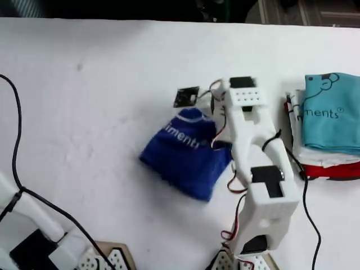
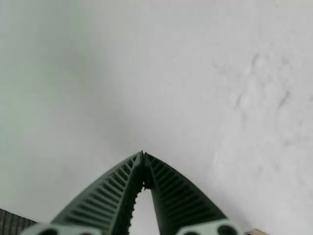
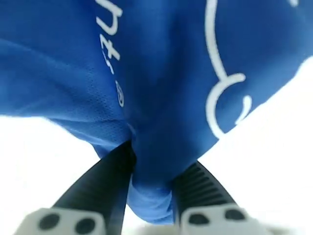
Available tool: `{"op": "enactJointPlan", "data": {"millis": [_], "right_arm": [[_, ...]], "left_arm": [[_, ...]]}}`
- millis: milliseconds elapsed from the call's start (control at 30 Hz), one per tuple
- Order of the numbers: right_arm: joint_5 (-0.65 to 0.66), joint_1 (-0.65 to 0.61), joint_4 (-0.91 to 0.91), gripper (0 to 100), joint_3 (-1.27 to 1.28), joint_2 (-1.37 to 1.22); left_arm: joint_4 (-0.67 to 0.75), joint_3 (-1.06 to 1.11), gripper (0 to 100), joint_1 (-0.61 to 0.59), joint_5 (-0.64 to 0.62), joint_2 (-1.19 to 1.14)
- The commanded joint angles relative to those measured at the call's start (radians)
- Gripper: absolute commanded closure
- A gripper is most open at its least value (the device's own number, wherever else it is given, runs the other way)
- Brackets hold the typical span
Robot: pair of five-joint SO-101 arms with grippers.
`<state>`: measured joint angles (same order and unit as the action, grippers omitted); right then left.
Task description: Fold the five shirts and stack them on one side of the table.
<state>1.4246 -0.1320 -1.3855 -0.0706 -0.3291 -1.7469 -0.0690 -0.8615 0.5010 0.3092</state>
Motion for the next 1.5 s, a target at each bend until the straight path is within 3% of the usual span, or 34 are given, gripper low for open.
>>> {"op": "enactJointPlan", "data": {"millis": [0, 133, 367, 633, 900, 1067, 1233, 1467], "right_arm": [[0.118, 0.008, 0.074, 97.8, -0.098, -0.013], [0.057, -0.019, 0.064, 96.8, -0.146, -0.013], [-0.489, -0.022, -0.038, 72.1, -0.302, -0.013], [-0.977, -0.099, -0.321, 71.1, -0.516, -0.013], [-1.49, -0.142, -0.337, 70.9, -0.542, -0.012], [-1.631, -0.16, -0.338, 70.9, -0.506, 0.102], [-1.723, -0.157, -0.337, 70.2, -0.296, 0.285], [-1.857, -0.171, -0.283, 46.2, -0.058, 0.348]], "left_arm": [[0.003, 0.026, 98, -0.01, 0.0, 0.036], [0.006, 0.002, 98, -0.059, -0.032, 0.036], [0.008, -0.018, 98, -0.058, -0.035, 0.036], [0.012, -0.02, 98, -0.056, -0.037, 0.036], [0.012, -0.017, 98, -0.059, -0.031, 0.035], [0.035, -0.02, 98, -0.045, -0.031, 0.035], [0.025, -0.014, 98, -0.016, -0.031, 0.035], [0.025, -0.011, 98, -0.013, -0.031, 0.035]]}}
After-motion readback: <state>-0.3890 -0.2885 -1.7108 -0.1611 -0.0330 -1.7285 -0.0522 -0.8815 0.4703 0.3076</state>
